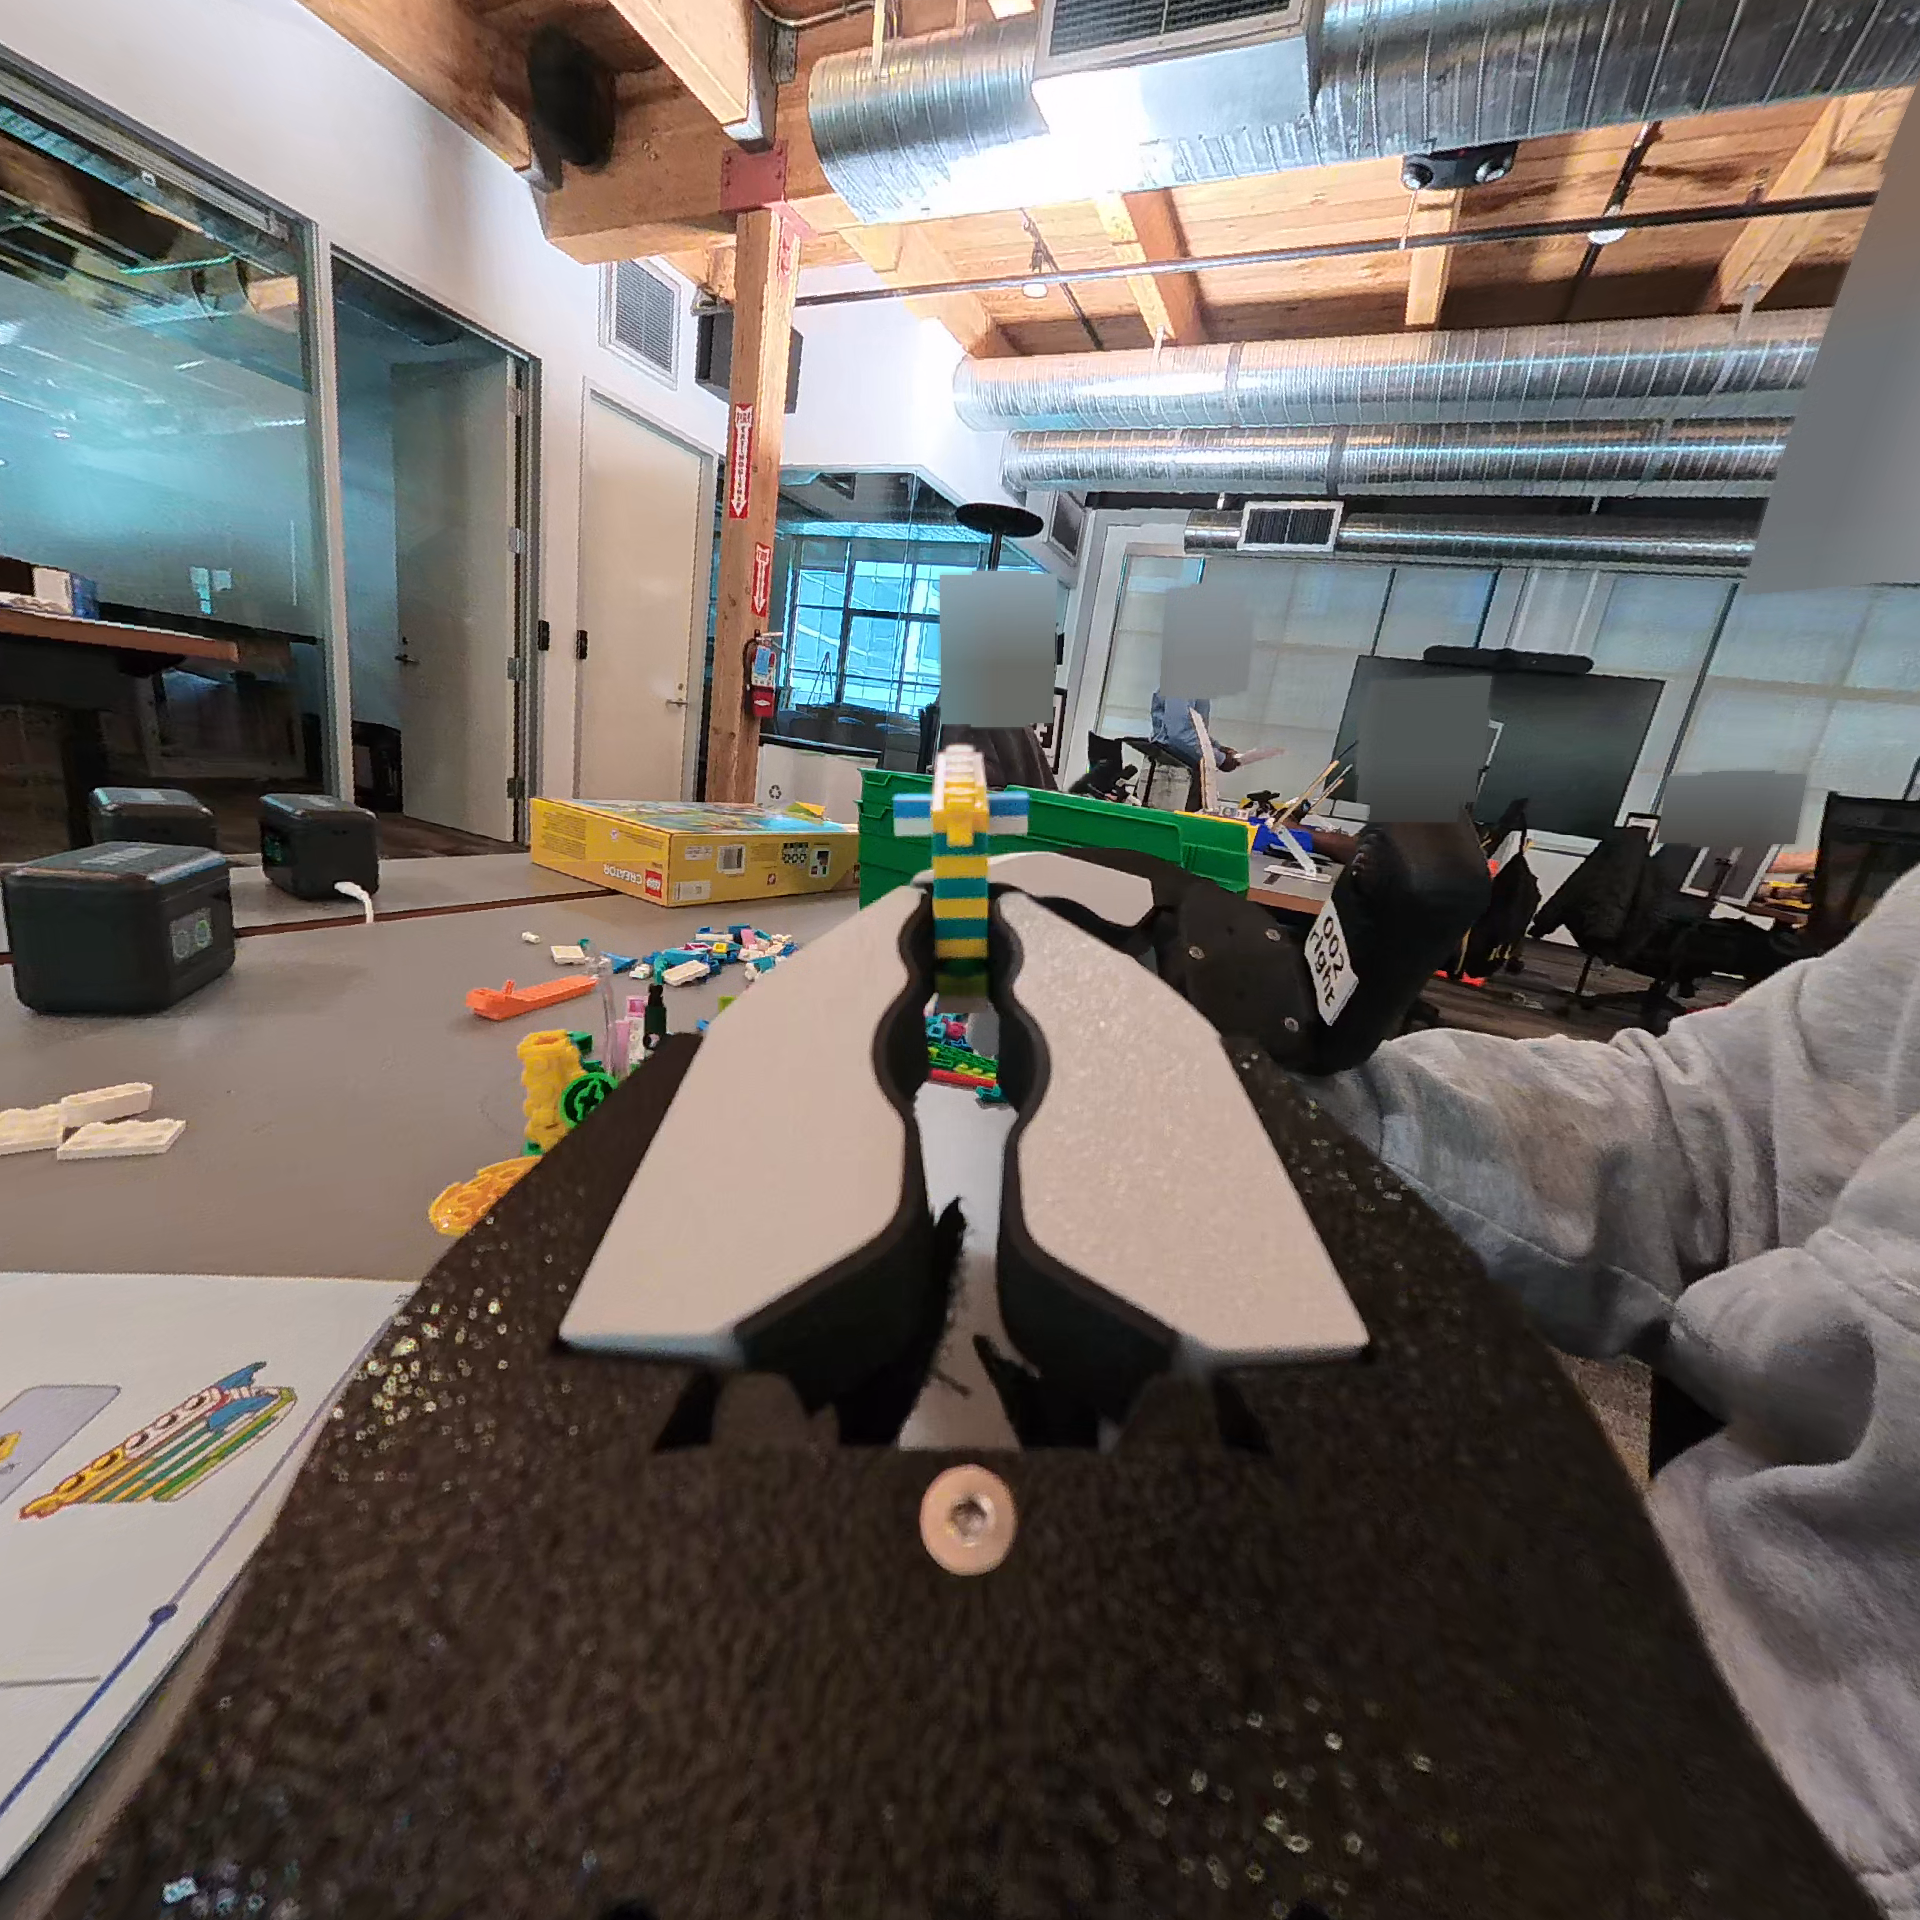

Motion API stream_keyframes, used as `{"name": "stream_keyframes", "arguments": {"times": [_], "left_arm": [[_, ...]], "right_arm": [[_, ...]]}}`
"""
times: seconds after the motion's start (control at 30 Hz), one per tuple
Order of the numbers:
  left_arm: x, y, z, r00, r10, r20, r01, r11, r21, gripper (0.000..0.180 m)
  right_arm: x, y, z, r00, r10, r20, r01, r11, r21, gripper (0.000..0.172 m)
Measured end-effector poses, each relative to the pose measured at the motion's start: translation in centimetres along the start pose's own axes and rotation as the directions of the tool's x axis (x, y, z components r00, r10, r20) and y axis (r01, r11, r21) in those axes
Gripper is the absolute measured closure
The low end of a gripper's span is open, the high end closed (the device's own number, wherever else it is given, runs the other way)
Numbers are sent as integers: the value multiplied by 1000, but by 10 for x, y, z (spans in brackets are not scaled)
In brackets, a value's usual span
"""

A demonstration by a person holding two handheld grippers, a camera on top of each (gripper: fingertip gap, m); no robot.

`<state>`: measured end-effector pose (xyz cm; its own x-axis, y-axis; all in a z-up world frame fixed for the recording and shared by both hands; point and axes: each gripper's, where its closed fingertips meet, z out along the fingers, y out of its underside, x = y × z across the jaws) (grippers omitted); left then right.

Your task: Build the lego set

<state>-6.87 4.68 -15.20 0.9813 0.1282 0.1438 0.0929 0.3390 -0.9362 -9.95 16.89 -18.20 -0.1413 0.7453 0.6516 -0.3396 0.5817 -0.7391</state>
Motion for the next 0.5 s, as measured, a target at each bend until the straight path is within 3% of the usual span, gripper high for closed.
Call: {"name": "stream_keyframes", "arguments": {"times": [0.17, 0.33, 0.5], "left_arm": [[1, 0, 0, 1000, 9, 0, -9, 1000, -2, 172], [5, -3, -2, 999, -10, -41, 11, 1000, 22, 172], [18, -7, -7, 970, -138, -199, 149, 988, 44, 173]], "right_arm": [[-9, -10, -4, 994, 76, 75, -80, 995, 54, 156], [-38, -43, -23, 894, 236, 381, -322, 930, 178, 144], [-66, -73, -32, 660, 382, 647, -533, 845, 46, 147]]}}
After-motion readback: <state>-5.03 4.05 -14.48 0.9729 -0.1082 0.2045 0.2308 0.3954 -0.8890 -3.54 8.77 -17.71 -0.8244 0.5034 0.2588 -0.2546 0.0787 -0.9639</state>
